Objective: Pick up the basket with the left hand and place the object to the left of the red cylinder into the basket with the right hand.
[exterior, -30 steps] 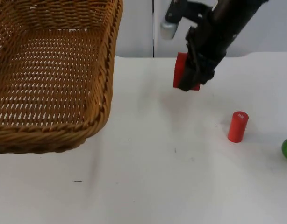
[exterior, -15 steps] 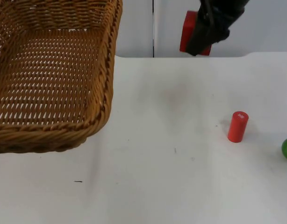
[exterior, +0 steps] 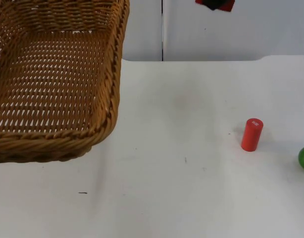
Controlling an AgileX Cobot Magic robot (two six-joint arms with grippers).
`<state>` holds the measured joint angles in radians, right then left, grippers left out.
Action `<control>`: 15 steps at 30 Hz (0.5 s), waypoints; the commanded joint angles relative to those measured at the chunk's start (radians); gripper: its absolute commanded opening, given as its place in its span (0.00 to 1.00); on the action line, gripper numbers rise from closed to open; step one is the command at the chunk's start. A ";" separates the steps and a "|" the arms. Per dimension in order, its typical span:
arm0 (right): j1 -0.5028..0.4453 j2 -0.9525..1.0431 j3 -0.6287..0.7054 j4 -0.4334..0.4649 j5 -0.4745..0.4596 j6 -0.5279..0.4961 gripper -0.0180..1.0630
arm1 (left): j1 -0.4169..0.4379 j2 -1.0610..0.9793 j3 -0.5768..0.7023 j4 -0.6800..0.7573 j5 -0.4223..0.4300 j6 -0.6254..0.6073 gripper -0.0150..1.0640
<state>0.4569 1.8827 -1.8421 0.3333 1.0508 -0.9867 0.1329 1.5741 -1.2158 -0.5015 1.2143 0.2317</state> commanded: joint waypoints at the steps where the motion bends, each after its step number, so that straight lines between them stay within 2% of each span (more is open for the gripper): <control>1: 0.006 -0.025 -0.004 0.019 0.009 0.003 0.02 | -0.004 -0.007 0.000 -0.017 0.007 -0.005 0.01; 8: 0.016 -0.031 -0.004 0.069 0.026 0.003 0.02 | -0.004 -0.007 0.000 -0.017 0.007 -0.005 0.01; 12: 0.060 -0.031 -0.004 0.048 0.023 0.003 0.02 | -0.004 -0.007 0.000 -0.017 0.007 -0.001 0.01; 15: 0.128 -0.031 -0.004 0.003 -0.020 0.003 0.02 | -0.004 -0.007 0.000 -0.015 0.007 -0.002 0.01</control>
<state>0.5470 1.8686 -1.8421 0.3471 1.0636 -0.9867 0.1329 1.5741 -1.2158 -0.4974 1.2143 0.2317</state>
